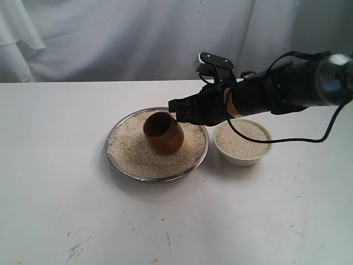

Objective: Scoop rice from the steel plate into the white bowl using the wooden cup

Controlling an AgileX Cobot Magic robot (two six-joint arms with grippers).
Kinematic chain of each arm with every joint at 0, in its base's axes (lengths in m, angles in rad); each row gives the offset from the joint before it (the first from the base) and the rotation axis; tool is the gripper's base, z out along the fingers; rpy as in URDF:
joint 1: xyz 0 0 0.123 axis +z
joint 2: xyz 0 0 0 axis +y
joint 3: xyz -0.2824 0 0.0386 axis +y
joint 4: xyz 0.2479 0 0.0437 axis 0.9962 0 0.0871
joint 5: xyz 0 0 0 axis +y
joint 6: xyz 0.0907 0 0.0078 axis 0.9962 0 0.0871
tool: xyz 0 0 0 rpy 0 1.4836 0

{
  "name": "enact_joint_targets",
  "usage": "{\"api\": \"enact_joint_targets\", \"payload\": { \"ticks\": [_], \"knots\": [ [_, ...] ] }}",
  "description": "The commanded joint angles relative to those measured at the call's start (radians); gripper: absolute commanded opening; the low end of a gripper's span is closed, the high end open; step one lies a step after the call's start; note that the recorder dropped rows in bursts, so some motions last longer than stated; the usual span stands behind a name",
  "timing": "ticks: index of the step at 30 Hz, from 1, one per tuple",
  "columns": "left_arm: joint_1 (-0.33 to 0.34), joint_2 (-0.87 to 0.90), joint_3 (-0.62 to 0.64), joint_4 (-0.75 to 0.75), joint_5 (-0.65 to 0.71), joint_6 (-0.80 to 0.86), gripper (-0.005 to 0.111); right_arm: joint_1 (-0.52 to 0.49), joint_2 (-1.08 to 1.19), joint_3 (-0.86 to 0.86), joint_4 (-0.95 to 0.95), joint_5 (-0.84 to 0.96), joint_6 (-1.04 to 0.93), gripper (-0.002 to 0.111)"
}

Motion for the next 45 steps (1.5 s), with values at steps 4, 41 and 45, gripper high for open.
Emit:
{"api": "enact_joint_targets", "payload": {
  "ticks": [4,41,45],
  "knots": [
    [-0.002,-0.005,0.005,-0.001,-0.006,-0.003,0.0,0.041,0.0,-0.016,-0.003,0.019,-0.034,0.0],
    [-0.002,-0.005,0.005,-0.001,-0.006,-0.003,0.0,0.034,-0.073,0.046,-0.003,0.037,-0.08,0.0],
    [-0.002,-0.005,0.005,-0.001,-0.006,-0.003,0.0,0.029,-0.074,0.105,-0.003,0.029,-0.098,0.0]
  ]
}}
